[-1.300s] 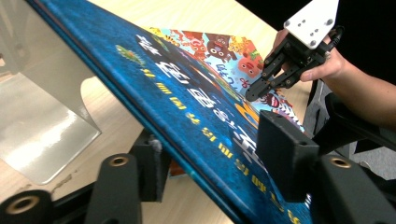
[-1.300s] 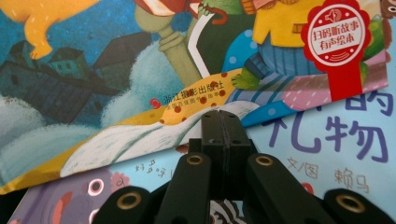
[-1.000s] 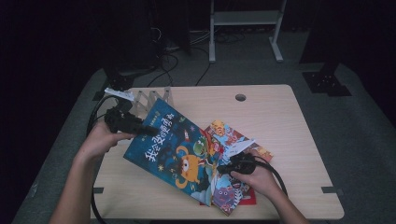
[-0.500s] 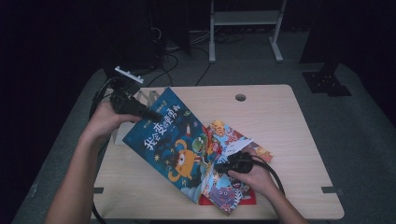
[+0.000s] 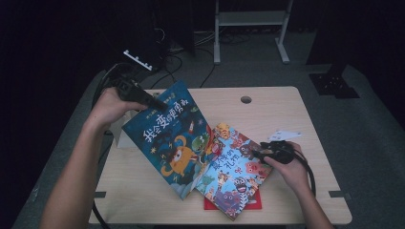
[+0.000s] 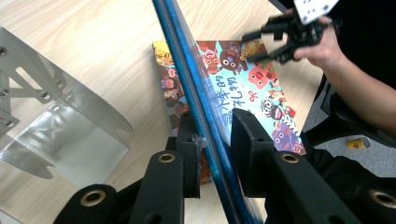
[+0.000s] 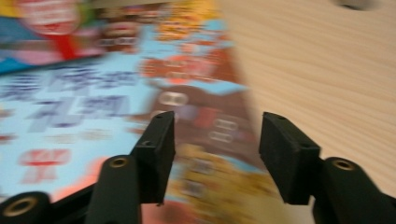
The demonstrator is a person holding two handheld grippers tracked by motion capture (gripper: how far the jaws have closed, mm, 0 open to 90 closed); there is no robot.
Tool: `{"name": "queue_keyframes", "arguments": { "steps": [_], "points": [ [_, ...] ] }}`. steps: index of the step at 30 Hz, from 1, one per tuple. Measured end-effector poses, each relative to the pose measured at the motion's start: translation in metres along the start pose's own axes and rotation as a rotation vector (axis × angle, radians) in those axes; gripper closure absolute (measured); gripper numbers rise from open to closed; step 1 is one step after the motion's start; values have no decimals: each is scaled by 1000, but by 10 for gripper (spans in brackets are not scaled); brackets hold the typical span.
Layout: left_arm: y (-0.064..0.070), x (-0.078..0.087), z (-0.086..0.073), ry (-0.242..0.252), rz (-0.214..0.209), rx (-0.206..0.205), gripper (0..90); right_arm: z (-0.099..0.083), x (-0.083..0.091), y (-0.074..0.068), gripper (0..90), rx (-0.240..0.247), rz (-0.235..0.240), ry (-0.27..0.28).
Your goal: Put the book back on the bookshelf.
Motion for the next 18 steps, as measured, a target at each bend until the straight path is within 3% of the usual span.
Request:
{"name": "queue_keyframes", "arguments": {
  "steps": [5,9,18],
  "points": [
    [7,7,10,-15,7,-25,770,-13,25,49,385,-95,-145,51],
    [13,11,15,-37,24,-50,788,-27,35,76,356,-137,-224,44],
    [27,17,21,-49,24,-93,822,-48,38,104,318,-196,-301,10]
  ]
}}
Point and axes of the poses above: each handheld gripper's, and its own axes: x roughly backward along the jaws, z roughly out of its top, y roughly to its right, the point moved 10 cm from there along -x, roughly forward along the jaws, and after that the axes turned 14 degrees about z, right-handed, at the moved point
